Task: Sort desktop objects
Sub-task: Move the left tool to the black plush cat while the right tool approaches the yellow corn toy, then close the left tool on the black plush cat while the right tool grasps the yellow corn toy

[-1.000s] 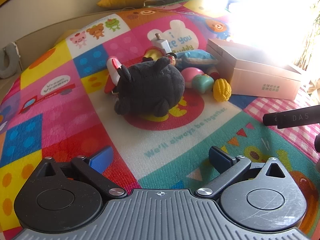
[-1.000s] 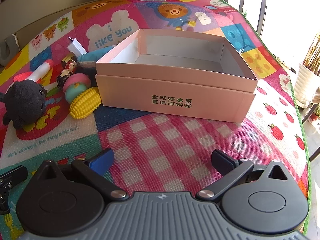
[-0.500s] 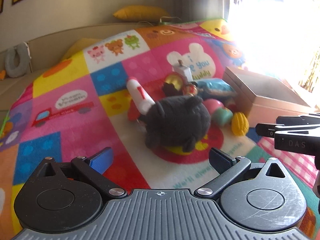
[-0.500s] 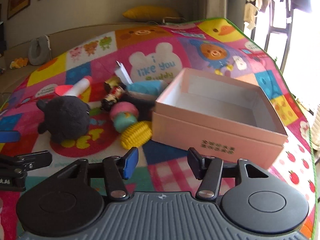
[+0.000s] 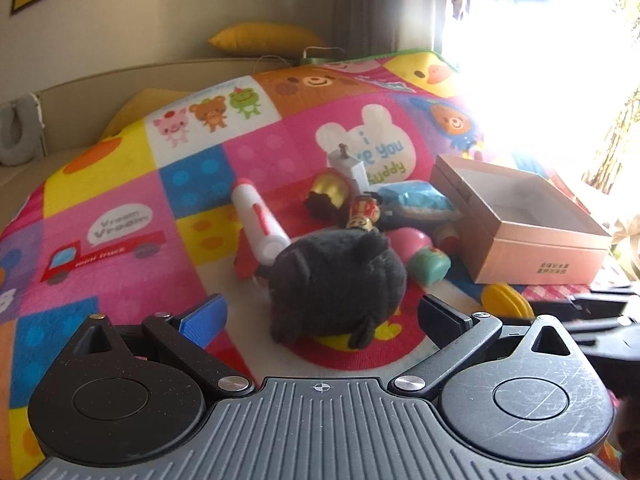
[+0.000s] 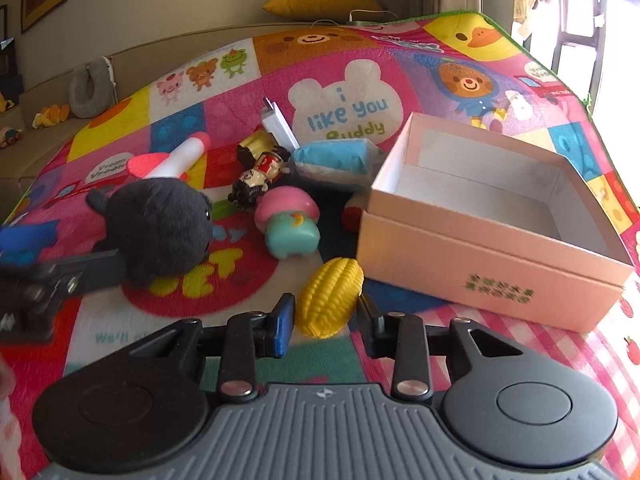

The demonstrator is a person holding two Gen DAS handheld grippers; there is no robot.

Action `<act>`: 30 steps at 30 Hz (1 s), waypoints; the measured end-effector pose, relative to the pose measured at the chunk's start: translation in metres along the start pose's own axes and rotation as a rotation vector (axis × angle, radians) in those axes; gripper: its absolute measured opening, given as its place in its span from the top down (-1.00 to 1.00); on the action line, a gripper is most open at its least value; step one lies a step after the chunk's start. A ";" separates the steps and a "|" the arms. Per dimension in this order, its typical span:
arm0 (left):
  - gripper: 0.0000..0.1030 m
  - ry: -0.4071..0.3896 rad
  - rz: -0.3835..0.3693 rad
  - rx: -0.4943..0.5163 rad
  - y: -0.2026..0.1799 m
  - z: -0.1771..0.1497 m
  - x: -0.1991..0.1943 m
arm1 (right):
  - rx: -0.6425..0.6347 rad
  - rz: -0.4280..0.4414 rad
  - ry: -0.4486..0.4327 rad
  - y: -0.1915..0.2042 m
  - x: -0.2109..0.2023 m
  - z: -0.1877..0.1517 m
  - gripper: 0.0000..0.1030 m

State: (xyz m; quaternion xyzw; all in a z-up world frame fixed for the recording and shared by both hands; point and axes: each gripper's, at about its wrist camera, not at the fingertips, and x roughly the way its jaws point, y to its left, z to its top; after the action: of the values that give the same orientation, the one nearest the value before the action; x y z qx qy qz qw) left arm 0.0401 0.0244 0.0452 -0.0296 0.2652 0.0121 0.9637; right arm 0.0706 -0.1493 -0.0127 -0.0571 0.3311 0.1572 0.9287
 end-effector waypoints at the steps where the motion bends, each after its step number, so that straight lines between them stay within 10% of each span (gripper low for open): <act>1: -1.00 -0.005 0.009 0.010 -0.005 0.004 0.005 | 0.000 0.018 0.007 -0.006 -0.008 -0.007 0.38; 7: -1.00 -0.030 0.109 0.069 -0.021 0.031 0.040 | -0.037 0.035 0.010 -0.032 -0.054 -0.048 0.35; 13: -1.00 0.002 0.200 0.120 -0.016 0.037 0.048 | 0.057 0.009 -0.096 -0.054 -0.069 -0.058 -0.23; 30: -1.00 0.093 -0.001 0.139 -0.010 -0.041 -0.043 | 0.139 0.002 -0.160 -0.061 -0.066 -0.063 -0.71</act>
State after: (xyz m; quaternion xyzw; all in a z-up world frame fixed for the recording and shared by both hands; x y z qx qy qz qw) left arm -0.0173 0.0110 0.0324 0.0366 0.3097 -0.0083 0.9501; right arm 0.0051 -0.2366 -0.0199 0.0204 0.2662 0.1390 0.9536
